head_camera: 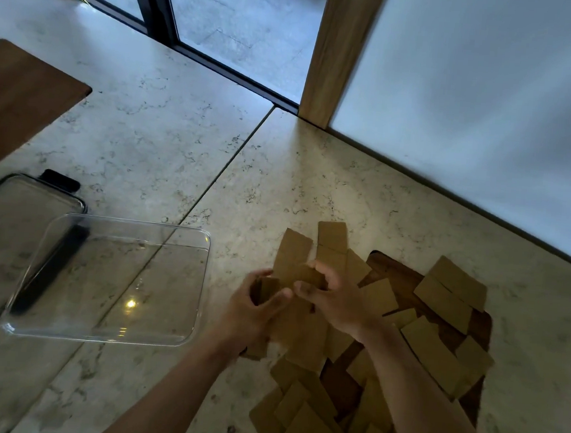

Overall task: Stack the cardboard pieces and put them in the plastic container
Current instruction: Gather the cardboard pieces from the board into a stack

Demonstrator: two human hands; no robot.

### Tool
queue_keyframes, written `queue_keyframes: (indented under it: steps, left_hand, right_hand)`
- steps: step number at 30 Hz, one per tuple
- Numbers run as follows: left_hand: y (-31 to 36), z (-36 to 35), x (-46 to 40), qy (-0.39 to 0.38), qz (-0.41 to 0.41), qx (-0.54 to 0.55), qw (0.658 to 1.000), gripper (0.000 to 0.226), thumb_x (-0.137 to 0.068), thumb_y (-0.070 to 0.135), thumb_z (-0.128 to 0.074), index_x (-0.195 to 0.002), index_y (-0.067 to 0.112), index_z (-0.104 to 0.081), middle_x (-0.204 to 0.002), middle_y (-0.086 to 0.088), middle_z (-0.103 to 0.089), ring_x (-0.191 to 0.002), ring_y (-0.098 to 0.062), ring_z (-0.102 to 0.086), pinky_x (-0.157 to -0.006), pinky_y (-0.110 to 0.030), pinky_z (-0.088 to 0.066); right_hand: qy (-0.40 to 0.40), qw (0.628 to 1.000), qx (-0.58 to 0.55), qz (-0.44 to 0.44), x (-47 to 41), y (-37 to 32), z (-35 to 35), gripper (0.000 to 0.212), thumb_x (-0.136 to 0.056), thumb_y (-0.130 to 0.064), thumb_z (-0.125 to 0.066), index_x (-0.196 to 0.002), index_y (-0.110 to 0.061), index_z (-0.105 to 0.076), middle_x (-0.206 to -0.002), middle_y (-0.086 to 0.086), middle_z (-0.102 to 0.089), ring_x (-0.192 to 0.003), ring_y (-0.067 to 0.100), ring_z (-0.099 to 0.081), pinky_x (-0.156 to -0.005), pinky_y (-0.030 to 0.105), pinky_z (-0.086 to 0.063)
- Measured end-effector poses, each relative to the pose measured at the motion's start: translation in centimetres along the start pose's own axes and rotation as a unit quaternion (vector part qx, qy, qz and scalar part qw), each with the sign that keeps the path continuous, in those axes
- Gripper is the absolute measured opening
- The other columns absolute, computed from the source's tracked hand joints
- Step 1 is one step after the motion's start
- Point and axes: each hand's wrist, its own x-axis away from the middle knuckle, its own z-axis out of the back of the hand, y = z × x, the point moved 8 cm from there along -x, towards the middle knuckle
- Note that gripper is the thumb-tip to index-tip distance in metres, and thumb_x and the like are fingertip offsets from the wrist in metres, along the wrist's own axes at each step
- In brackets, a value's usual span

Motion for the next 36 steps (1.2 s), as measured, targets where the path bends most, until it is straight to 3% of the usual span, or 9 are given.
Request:
queue_keyframes:
  steps: [2,5,8,13,17,20,24,31,36]
  left_hand:
    - [-0.9,-1.7,-0.4,-0.075,0.039,-0.002,0.996,0.041,-0.089,0.021,-0.081,-0.127,0.021,-0.064,-0.103,-0.001,-0.083,-0.092,-0.018,-0.080,-0.071,-0.032,-0.065]
    - [-1.6,-1.8,-1.1,-0.057,0.059,0.072,0.994,0.047,-0.095,0.004,-0.066,-0.131,0.034,-0.064,-0.106,-0.005,-0.082,-0.097,-0.028,-0.079,-0.073,-0.041,-0.066]
    - [-2.2,-1.1,-1.8,-0.016,0.079,0.193,0.978,0.047,-0.100,0.007,-0.053,-0.129,0.041,-0.066,-0.107,-0.018,-0.080,-0.089,-0.040,-0.077,-0.073,-0.052,-0.064]
    - [-0.9,0.5,-2.5,0.070,0.000,0.203,0.977,0.025,-0.099,0.031,-0.069,-0.119,0.046,-0.068,-0.079,-0.014,-0.069,-0.063,-0.030,-0.067,-0.056,-0.044,-0.060]
    - [0.2,0.3,-2.8,0.086,-0.018,0.160,0.983,0.047,-0.076,0.054,-0.083,-0.116,0.038,-0.065,-0.083,-0.011,-0.073,-0.067,-0.031,-0.073,-0.056,-0.045,-0.062]
    - [-0.1,-0.1,-3.1,0.076,0.002,0.114,0.991,0.037,-0.085,0.034,-0.084,-0.117,0.033,-0.065,-0.087,-0.006,-0.082,-0.072,-0.034,-0.080,-0.053,-0.043,-0.062]
    - [-1.3,1.1,-3.0,0.095,0.019,0.143,0.985,0.056,-0.091,-0.007,-0.065,-0.129,0.034,-0.063,-0.094,-0.018,-0.081,-0.080,-0.040,-0.079,-0.060,-0.047,-0.064]
    - [-1.2,3.4,-1.5,0.148,-0.001,0.112,0.983,0.039,-0.093,0.014,-0.075,-0.113,0.046,-0.067,-0.092,-0.023,-0.072,-0.065,-0.032,-0.073,-0.062,-0.050,-0.062]
    - [-1.1,2.5,-0.8,0.137,0.026,0.049,0.989,0.028,-0.092,0.024,-0.077,-0.097,0.048,-0.064,-0.103,-0.024,-0.070,-0.074,-0.033,-0.074,-0.062,-0.051,-0.066]
  right_hand:
    - [0.039,0.997,0.035,0.055,-0.4,-1.2,0.0,0.042,-0.098,-0.047,-0.052,-0.123,-0.017,-0.064,-0.102,-0.010,-0.066,-0.093,0.006,-0.067,-0.067,0.013,-0.050]
    - [0.307,0.938,0.160,0.021,-1.2,-0.9,4.9,0.048,-0.099,-0.047,-0.052,-0.128,-0.009,-0.059,-0.113,0.010,-0.061,-0.103,0.026,-0.061,-0.082,0.034,-0.056]
    - [0.305,0.885,0.340,-0.093,-2.7,0.8,5.9,0.076,-0.086,-0.057,-0.067,-0.140,-0.008,-0.047,-0.132,0.016,-0.045,-0.120,0.030,-0.043,-0.102,0.038,-0.041]
    - [0.374,0.923,0.091,-0.030,-2.7,1.2,8.5,0.041,-0.087,-0.030,-0.077,-0.120,-0.013,-0.058,-0.109,0.000,-0.061,-0.107,0.023,-0.062,-0.083,0.030,-0.054]
    - [0.274,0.955,-0.108,-0.038,-1.1,1.6,5.8,0.021,-0.092,-0.032,-0.072,-0.106,-0.019,-0.065,-0.094,0.000,-0.074,-0.076,0.010,-0.073,-0.061,0.027,-0.061]
    - [0.156,0.986,-0.049,0.005,-0.7,0.1,0.8,0.024,-0.097,-0.038,-0.063,-0.094,-0.014,-0.067,-0.077,-0.002,-0.071,-0.057,0.007,-0.067,-0.052,0.015,-0.051]
    - [0.277,0.939,0.204,-0.018,-1.6,-1.2,1.1,0.046,-0.097,-0.053,-0.055,-0.121,-0.014,-0.062,-0.111,0.004,-0.062,-0.096,0.017,-0.063,-0.081,0.030,-0.055]
    - [0.180,0.933,0.310,0.003,-6.2,-1.9,-1.6,0.129,-0.075,-0.044,-0.084,-0.159,-0.024,0.012,-0.144,0.017,-0.032,-0.124,0.029,-0.041,-0.106,0.040,-0.042]
    - [0.052,0.919,0.389,0.033,-7.7,-2.4,-0.8,0.121,-0.070,-0.037,-0.089,-0.159,-0.038,-0.006,-0.152,0.012,-0.022,-0.130,0.030,-0.045,-0.105,0.047,-0.047]
